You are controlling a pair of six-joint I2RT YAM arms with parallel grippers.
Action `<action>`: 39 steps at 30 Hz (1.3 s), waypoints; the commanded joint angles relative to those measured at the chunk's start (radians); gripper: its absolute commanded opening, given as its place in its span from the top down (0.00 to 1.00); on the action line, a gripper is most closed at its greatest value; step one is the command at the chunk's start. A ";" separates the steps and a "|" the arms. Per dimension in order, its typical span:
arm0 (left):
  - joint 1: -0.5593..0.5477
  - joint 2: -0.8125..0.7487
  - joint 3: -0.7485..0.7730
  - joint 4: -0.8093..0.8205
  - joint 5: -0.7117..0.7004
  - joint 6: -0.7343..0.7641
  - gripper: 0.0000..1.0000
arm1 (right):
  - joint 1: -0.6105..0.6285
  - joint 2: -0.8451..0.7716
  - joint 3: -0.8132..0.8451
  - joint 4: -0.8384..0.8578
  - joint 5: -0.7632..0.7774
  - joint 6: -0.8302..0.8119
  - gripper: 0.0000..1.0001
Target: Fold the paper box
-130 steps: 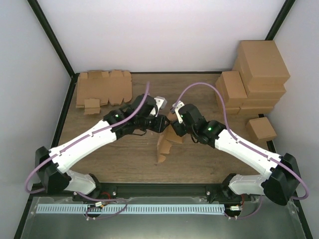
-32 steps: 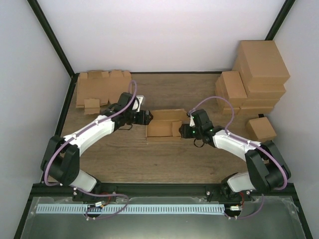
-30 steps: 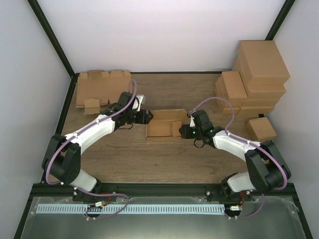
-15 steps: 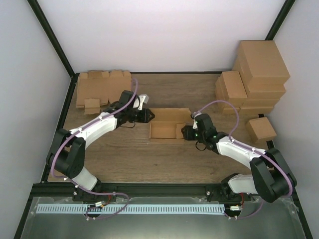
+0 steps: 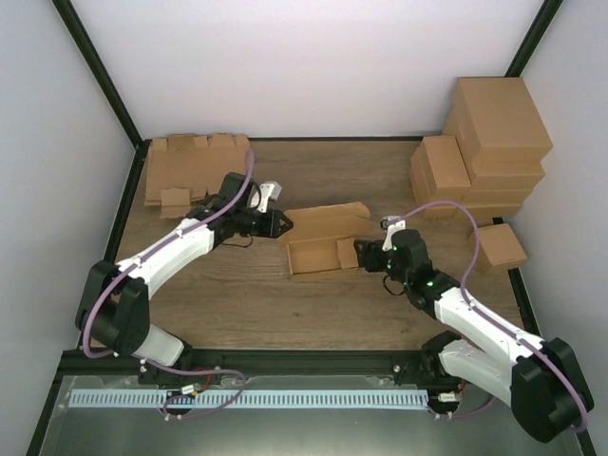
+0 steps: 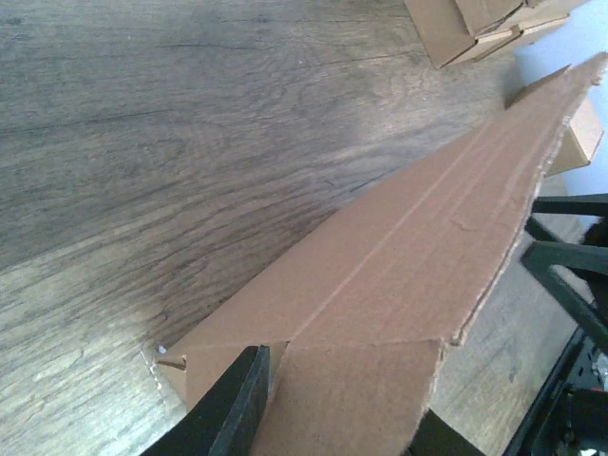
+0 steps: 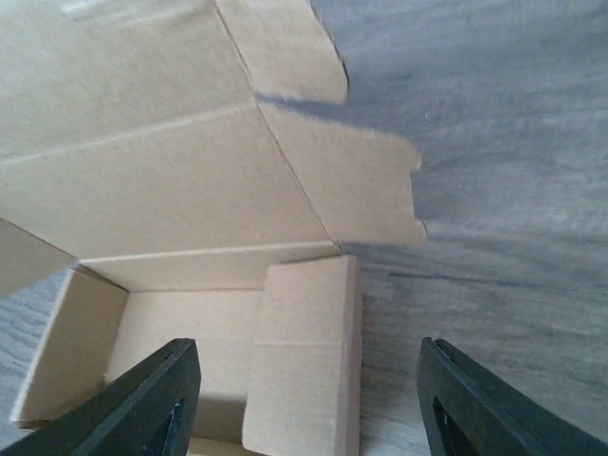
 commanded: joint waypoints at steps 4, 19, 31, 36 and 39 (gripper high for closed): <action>0.004 -0.077 -0.040 -0.038 0.021 0.014 0.75 | 0.004 0.132 0.054 -0.031 -0.047 -0.055 0.42; 0.005 -0.044 -0.068 -0.037 0.017 0.005 0.78 | 0.038 0.387 0.157 0.020 -0.018 -0.131 0.52; 0.004 -0.037 -0.076 -0.027 0.033 0.001 0.78 | 0.222 0.590 0.304 -0.152 0.212 -0.082 0.68; 0.005 -0.045 -0.082 -0.028 0.036 0.000 0.78 | 0.265 0.672 0.370 -0.236 0.329 -0.035 0.85; 0.005 -0.052 -0.084 -0.030 0.036 0.000 0.78 | 0.269 0.718 0.413 -0.301 0.388 0.008 0.90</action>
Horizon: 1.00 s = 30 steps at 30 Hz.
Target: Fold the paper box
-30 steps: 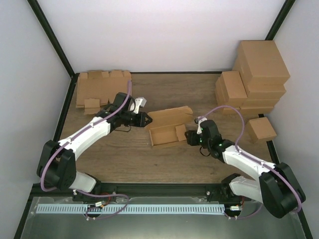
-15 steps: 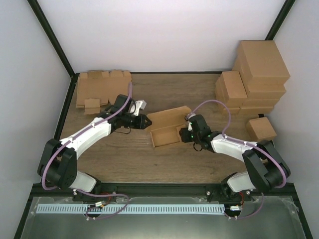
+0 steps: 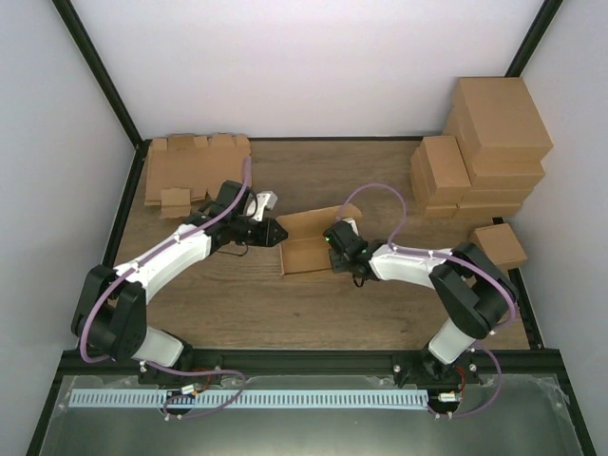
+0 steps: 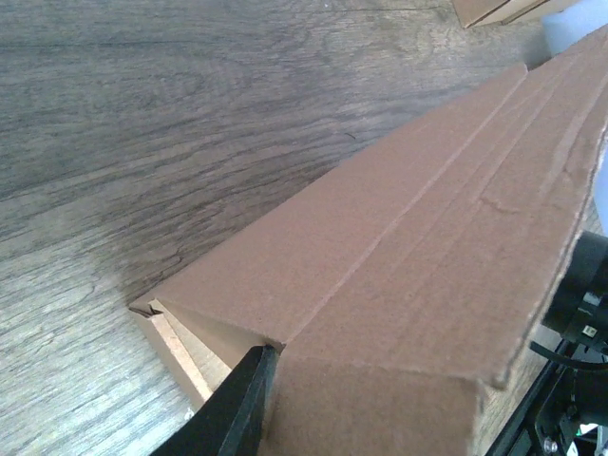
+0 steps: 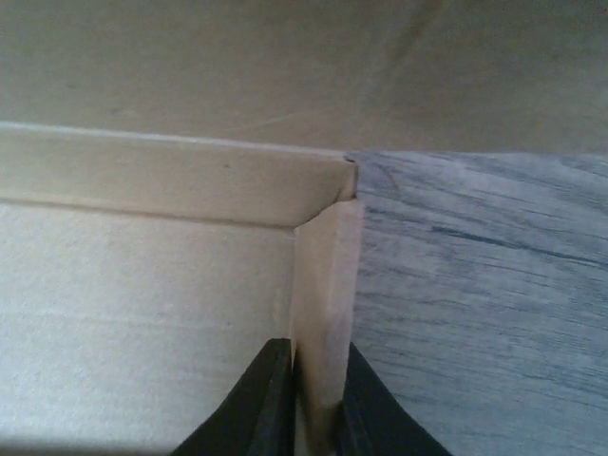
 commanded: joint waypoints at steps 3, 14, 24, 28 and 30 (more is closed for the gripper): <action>-0.004 -0.008 -0.017 0.003 0.020 0.005 0.78 | 0.028 0.099 0.102 -0.175 0.142 0.093 0.99; -0.003 -0.070 -0.015 -0.037 -0.031 0.001 0.47 | 0.031 0.022 0.072 -0.133 0.086 0.097 0.68; -0.005 -0.172 -0.034 -0.102 -0.110 0.016 0.28 | 0.031 -0.119 0.098 -0.120 -0.056 0.078 0.46; -0.005 -0.188 -0.058 -0.104 -0.132 0.014 0.27 | 0.031 -0.170 0.101 -0.140 -0.045 0.087 0.42; -0.007 -0.196 -0.072 -0.102 -0.151 0.011 0.27 | 0.029 -0.210 0.088 -0.134 -0.033 0.083 0.42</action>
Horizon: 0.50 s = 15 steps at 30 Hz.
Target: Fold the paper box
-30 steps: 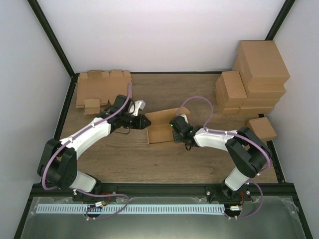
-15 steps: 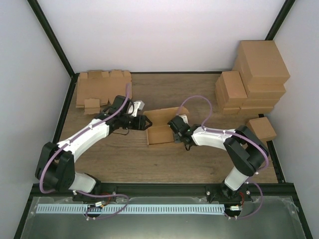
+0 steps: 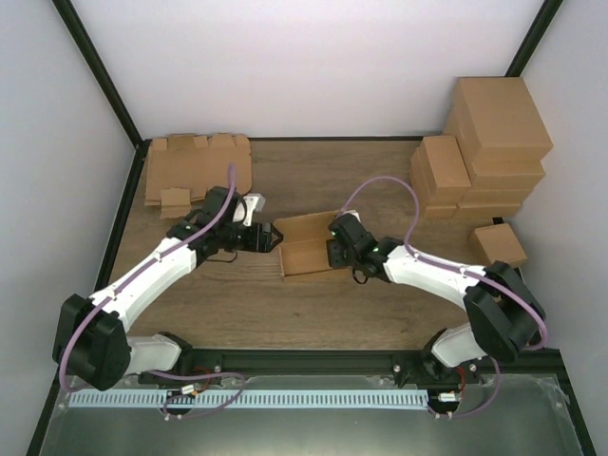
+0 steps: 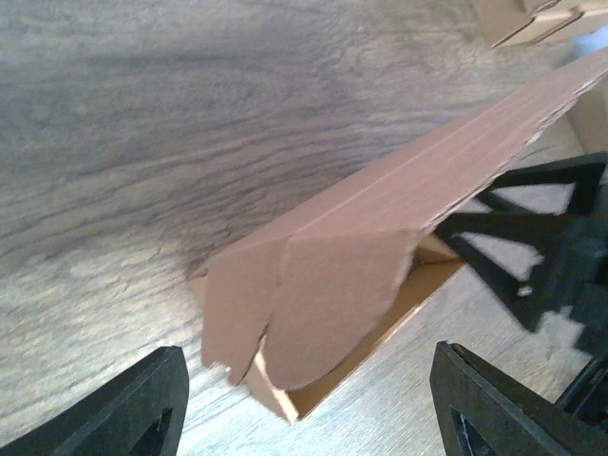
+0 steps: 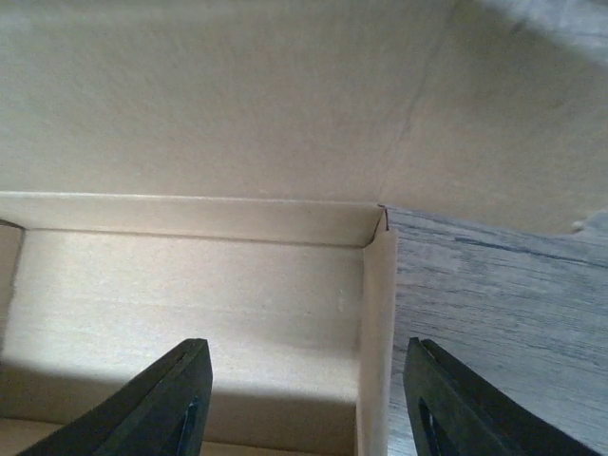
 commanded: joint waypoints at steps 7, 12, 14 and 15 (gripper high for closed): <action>-0.005 -0.043 -0.075 0.016 -0.063 0.001 0.29 | -0.162 -0.271 -0.104 0.138 -0.287 -0.119 0.36; -0.007 -0.029 -0.071 0.044 -0.077 -0.003 0.37 | -0.264 -0.347 -0.132 0.180 -0.351 -0.182 0.36; -0.009 -0.016 -0.065 0.054 -0.068 -0.009 0.38 | -0.296 -0.346 -0.123 0.178 -0.377 -0.208 0.36; -0.012 -0.011 -0.064 0.057 -0.068 -0.012 0.38 | -0.308 -0.342 -0.119 0.178 -0.394 -0.224 0.35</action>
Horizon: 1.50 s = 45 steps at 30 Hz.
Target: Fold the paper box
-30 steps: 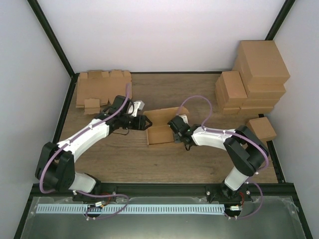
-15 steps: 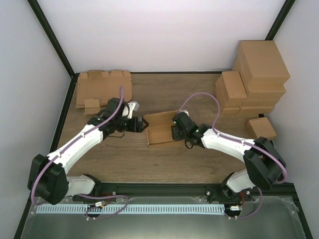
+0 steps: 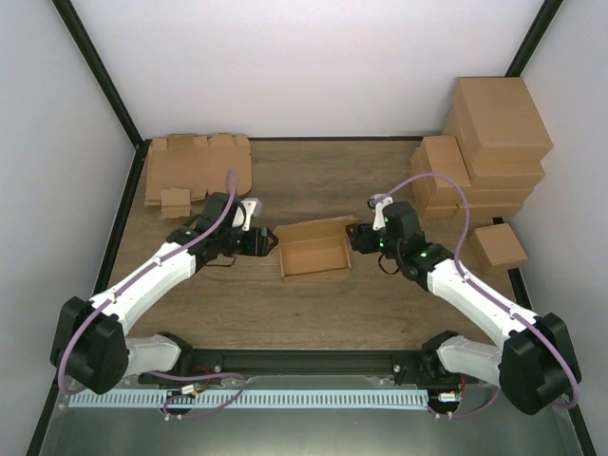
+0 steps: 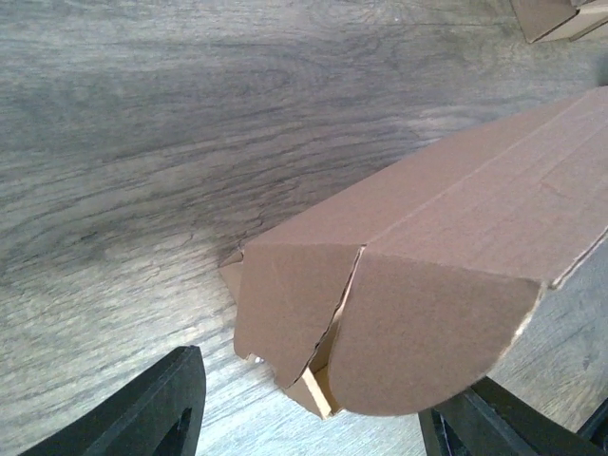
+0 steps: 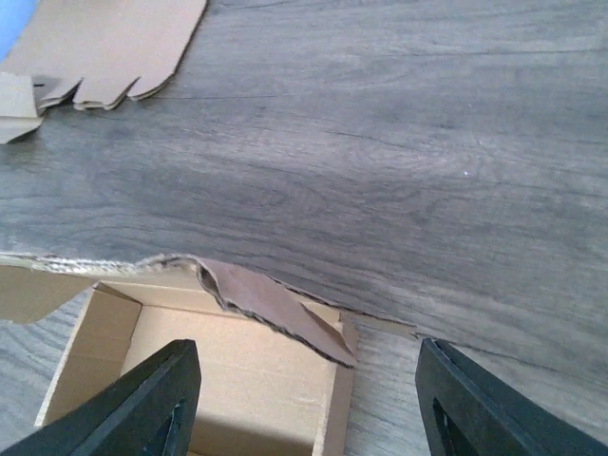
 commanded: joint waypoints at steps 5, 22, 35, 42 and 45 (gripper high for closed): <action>-0.019 0.031 0.006 0.060 -0.008 -0.015 0.44 | -0.051 0.066 0.058 0.032 -0.142 -0.206 0.33; -0.019 0.102 0.103 0.014 -0.081 -0.019 0.62 | -0.051 0.218 0.175 0.083 -0.027 -0.370 0.28; -0.019 0.138 0.118 -0.016 -0.068 -0.007 0.72 | -0.050 0.315 0.245 0.012 -0.109 -0.394 0.36; -0.020 0.133 0.126 -0.038 -0.080 -0.025 0.88 | -0.049 0.313 0.274 -0.066 -0.153 -0.305 0.60; -0.022 0.131 0.125 -0.036 -0.071 -0.044 0.88 | -0.048 0.288 0.253 -0.079 -0.172 -0.258 0.68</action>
